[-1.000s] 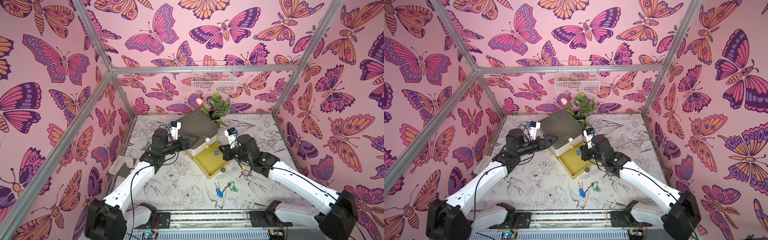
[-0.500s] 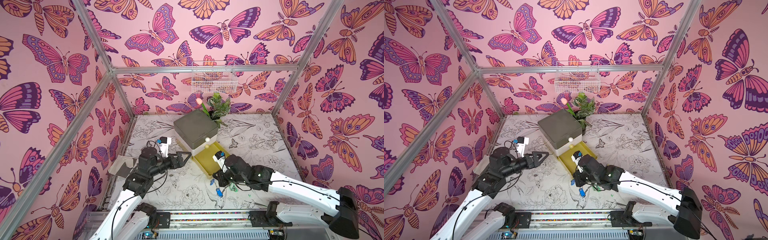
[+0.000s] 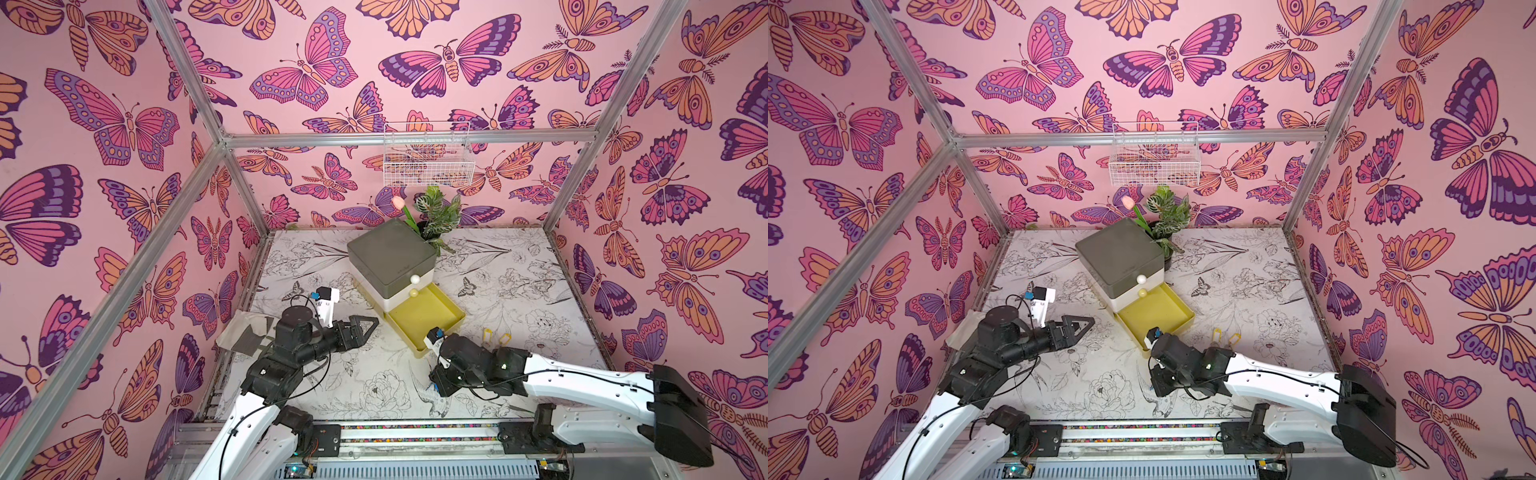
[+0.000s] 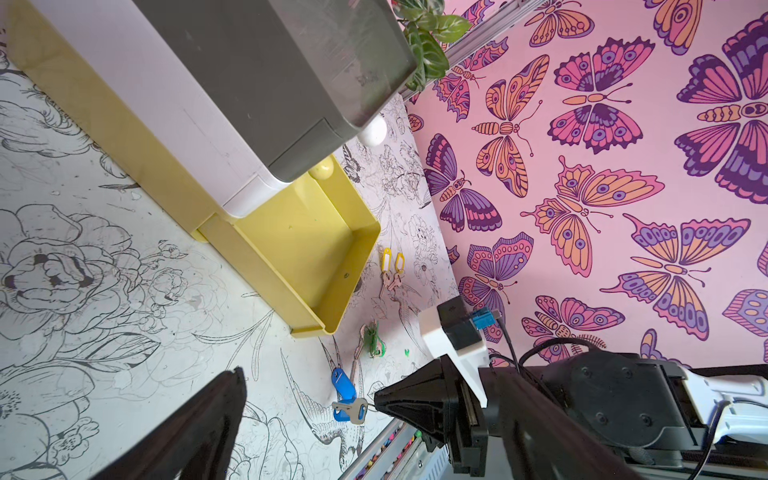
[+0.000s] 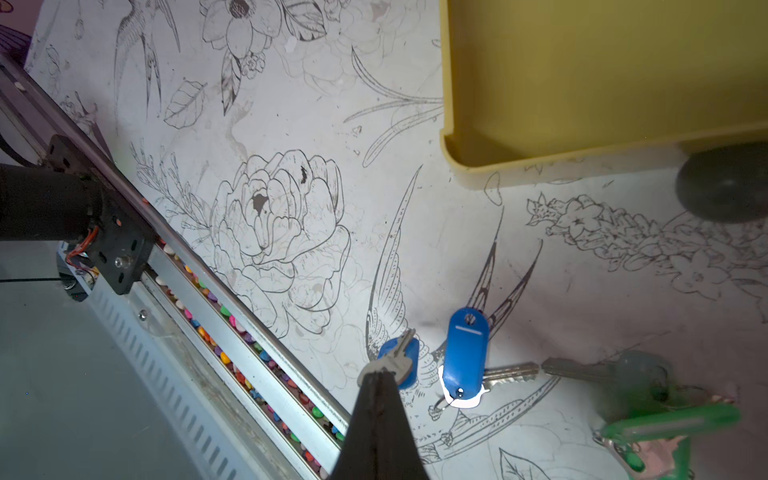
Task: Take the keys out of the drawer
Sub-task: Place the key at the center of the board.
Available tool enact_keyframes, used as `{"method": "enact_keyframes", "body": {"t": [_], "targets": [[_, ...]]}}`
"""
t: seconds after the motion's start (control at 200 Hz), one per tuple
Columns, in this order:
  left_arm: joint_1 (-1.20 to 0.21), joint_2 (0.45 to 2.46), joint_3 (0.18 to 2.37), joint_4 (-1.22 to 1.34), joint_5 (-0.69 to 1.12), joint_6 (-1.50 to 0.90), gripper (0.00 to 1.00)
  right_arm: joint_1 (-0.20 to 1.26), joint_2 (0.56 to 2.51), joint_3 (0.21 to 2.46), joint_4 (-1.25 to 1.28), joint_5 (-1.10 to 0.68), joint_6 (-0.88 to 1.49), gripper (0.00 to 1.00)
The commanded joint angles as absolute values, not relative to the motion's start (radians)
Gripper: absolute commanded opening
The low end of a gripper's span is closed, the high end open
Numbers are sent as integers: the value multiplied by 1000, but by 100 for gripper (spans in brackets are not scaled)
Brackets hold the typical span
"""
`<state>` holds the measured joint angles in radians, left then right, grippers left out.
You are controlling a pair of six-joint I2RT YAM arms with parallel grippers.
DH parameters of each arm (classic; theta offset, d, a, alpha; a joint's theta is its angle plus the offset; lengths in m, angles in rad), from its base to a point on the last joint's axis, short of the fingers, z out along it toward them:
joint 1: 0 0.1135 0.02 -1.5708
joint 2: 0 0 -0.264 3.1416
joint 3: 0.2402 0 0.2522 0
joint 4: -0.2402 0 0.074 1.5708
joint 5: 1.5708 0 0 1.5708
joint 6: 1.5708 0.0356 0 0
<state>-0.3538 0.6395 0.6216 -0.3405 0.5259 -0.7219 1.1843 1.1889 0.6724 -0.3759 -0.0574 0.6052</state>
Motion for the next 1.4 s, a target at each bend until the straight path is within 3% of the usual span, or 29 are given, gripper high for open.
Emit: {"method": "enact_keyframes", "body": {"t": [0.0,0.556,0.631,0.821,1.061,1.167,1.397], "targets": [[-354,622,597,-363,516,-709,100,1208,1216,671,-337,-63,628,0],[-353,601,586,-400,512,-693,100,1226,1408,739,-266,-97,595,0],[-352,600,586,-403,508,-689,100,1225,1419,749,-270,-95,588,5],[-345,604,596,-405,496,-678,100,1224,1404,788,-329,-70,565,31],[-327,689,683,-401,478,-621,100,1224,1314,875,-461,-13,549,38],[-321,761,733,-379,482,-594,99,1222,1264,905,-511,32,546,47],[-320,821,754,-322,485,-590,100,1221,1215,861,-507,23,554,48]]}}
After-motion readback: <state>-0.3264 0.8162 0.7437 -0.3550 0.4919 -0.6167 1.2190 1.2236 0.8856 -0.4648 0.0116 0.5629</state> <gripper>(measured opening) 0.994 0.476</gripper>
